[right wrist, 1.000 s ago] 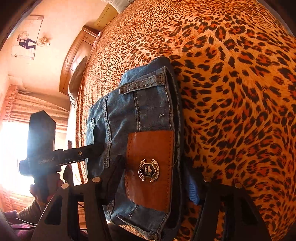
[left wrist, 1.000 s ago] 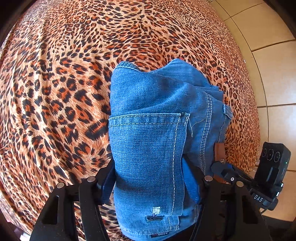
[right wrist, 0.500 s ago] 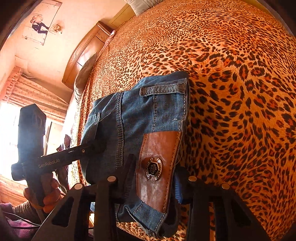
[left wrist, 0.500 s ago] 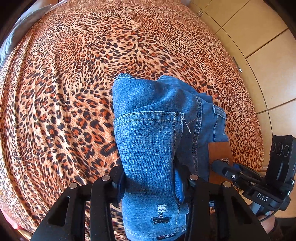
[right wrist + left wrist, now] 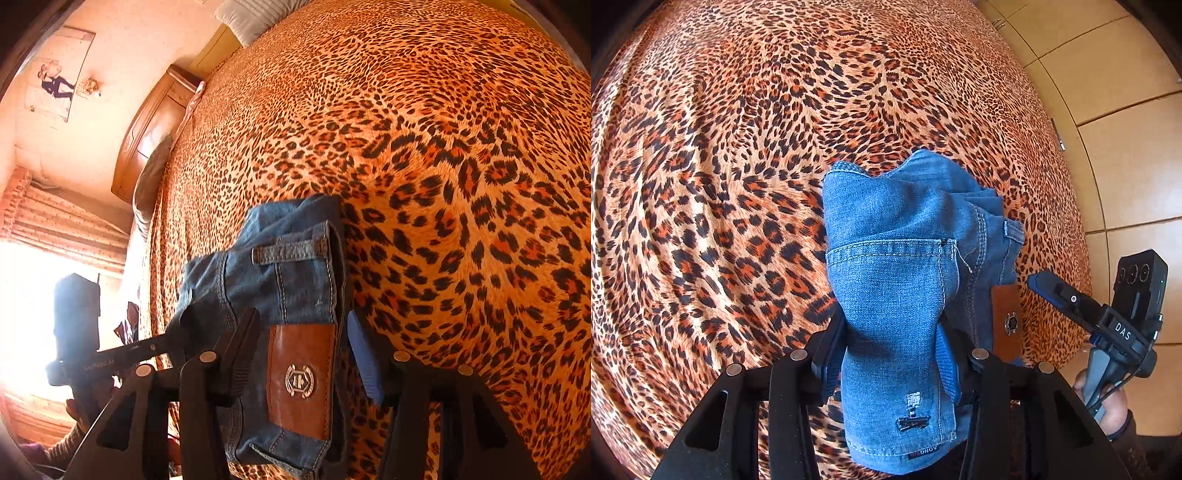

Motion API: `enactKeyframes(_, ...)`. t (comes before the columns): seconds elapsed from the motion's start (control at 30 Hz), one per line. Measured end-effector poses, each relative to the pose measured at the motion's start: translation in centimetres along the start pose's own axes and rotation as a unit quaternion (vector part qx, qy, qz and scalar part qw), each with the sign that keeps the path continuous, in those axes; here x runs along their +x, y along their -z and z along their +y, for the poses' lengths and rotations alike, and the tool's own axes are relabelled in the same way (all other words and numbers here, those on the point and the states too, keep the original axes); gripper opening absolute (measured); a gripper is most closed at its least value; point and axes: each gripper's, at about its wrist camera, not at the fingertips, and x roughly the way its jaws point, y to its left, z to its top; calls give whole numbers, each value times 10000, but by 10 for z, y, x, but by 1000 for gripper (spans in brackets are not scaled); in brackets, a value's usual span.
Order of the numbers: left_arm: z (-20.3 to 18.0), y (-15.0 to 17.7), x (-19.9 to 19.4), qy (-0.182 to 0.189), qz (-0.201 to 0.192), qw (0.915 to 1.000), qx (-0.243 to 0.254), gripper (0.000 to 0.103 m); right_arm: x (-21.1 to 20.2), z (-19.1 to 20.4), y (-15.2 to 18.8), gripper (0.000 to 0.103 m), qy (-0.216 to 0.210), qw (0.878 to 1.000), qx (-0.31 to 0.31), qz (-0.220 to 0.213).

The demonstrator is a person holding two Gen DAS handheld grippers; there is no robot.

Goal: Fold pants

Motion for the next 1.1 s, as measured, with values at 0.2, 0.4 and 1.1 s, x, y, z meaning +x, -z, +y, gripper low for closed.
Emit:
enactKeyframes(0.2,2,1,-2,84,315,9993,158,48,23,2,-30,54,135,9998,126,-4)
enactKeyframes(0.4,7,-3,-33,347,-116,9990,269,50,41,8,-37,54,87,9998,114,106)
enactKeyframes(1.1,47,-30,12,382,174,9964,-742,46,27,-1,-15,41,391,9982,-222,387)
